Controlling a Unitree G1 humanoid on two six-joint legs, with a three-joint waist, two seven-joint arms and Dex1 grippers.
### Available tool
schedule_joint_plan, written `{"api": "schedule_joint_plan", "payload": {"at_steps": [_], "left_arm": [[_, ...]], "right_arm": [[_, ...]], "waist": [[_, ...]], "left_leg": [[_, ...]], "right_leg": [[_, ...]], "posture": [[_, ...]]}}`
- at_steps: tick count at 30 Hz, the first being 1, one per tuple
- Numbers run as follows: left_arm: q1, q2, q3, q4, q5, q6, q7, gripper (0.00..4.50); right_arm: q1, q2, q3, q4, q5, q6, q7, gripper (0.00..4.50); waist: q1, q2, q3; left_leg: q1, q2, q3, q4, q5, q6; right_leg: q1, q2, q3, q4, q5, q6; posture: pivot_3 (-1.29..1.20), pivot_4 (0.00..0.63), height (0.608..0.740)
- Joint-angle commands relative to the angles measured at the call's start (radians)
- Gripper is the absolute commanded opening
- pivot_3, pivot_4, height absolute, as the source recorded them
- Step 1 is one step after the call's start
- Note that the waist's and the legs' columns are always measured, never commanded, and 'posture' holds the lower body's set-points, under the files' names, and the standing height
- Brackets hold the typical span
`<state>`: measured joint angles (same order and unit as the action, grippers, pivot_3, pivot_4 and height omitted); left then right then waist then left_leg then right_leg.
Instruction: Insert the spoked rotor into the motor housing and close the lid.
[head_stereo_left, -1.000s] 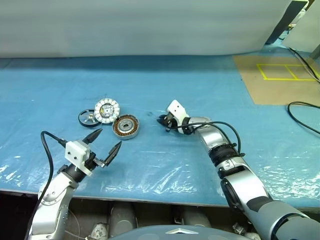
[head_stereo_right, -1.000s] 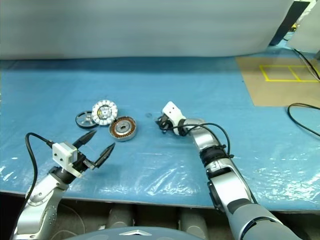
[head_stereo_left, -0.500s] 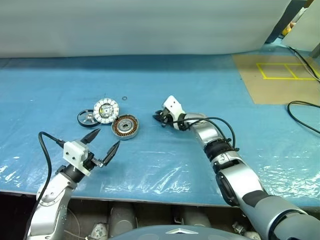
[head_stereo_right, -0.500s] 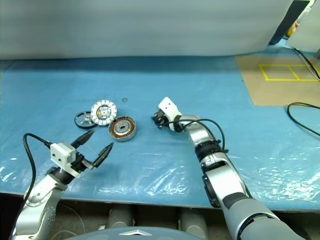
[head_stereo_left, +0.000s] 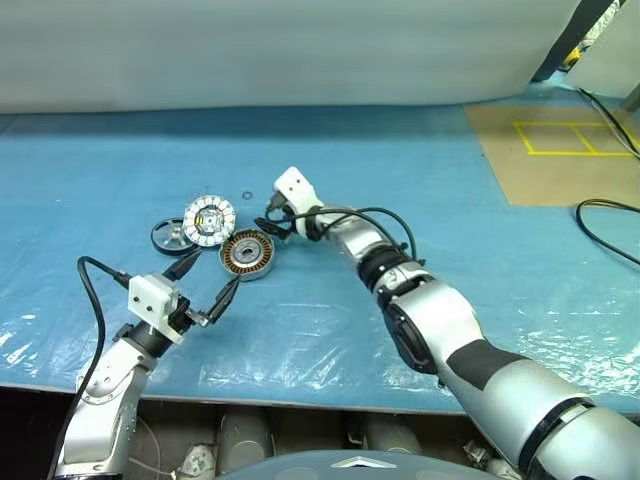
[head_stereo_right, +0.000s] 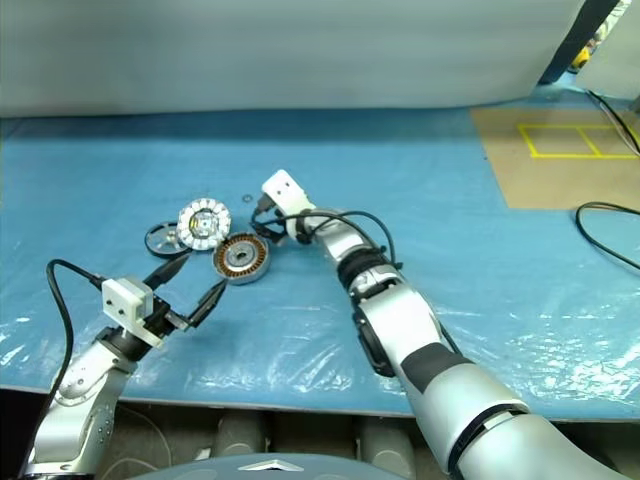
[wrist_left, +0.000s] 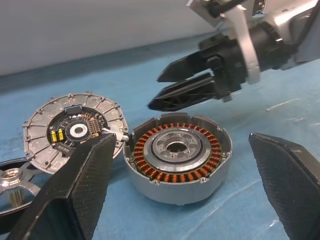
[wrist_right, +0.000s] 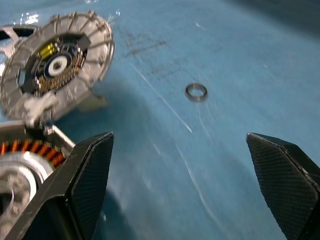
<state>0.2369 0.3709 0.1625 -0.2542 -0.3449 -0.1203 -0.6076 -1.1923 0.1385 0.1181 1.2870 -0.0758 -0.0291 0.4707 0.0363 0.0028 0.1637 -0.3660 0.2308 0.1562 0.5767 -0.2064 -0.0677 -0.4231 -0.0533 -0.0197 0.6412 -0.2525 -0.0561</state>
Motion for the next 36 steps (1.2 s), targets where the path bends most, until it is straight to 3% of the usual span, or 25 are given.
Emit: {"api": "schedule_joint_plan", "payload": {"at_steps": [1, 9, 26, 36], "left_arm": [[0.021, 0.0, 0.006, -0.057, 0.008, -0.003, 0.018, 4.5], [0.053, -0.005, 0.012, -0.08, 0.012, -0.009, 0.04, 4.5], [-0.046, 0.013, 0.008, -0.065, -0.001, 0.05, 0.031, 4.5], [-0.088, 0.007, 0.006, -0.033, -0.007, 0.047, 0.017, 4.5]], "right_arm": [[-0.074, 0.035, -0.03, 0.022, -0.002, 0.008, -0.064, 4.46], [-0.111, 0.044, -0.03, 0.045, -0.045, -0.006, -0.099, 4.46], [-0.051, -0.077, -0.086, -0.066, 0.006, -0.092, 0.191, 4.46], [0.142, -0.162, -0.022, -0.388, 0.032, -0.082, 0.421, 4.46]], "waist": [[0.002, 0.0, 0.0], [0.003, 0.0, 0.0], [0.005, 0.0, 0.0], [0.005, -0.001, 0.0]], "left_leg": [[0.0, 0.0, 0.0, 0.0, 0.0, 0.0], [-0.001, 0.0, 0.0, 0.0, 0.0, -0.001], [-0.002, 0.001, 0.0, 0.002, 0.0, 0.0], [-0.002, 0.001, 0.0, 0.004, 0.002, 0.003]], "right_leg": [[0.0, 0.0, 0.0, 0.0, 0.0, 0.0], [0.0, 0.0, -0.001, 0.0, 0.0, 0.0], [0.0, 0.0, -0.001, 0.001, 0.0, 0.0], [0.0, 0.0, -0.002, 0.002, 0.0, 0.0]], "posture": [[0.0, 0.15, 0.74], [0.0, 0.15, 0.74], [0.0, 0.15, 0.74], [0.0, 0.15, 0.74]]}}
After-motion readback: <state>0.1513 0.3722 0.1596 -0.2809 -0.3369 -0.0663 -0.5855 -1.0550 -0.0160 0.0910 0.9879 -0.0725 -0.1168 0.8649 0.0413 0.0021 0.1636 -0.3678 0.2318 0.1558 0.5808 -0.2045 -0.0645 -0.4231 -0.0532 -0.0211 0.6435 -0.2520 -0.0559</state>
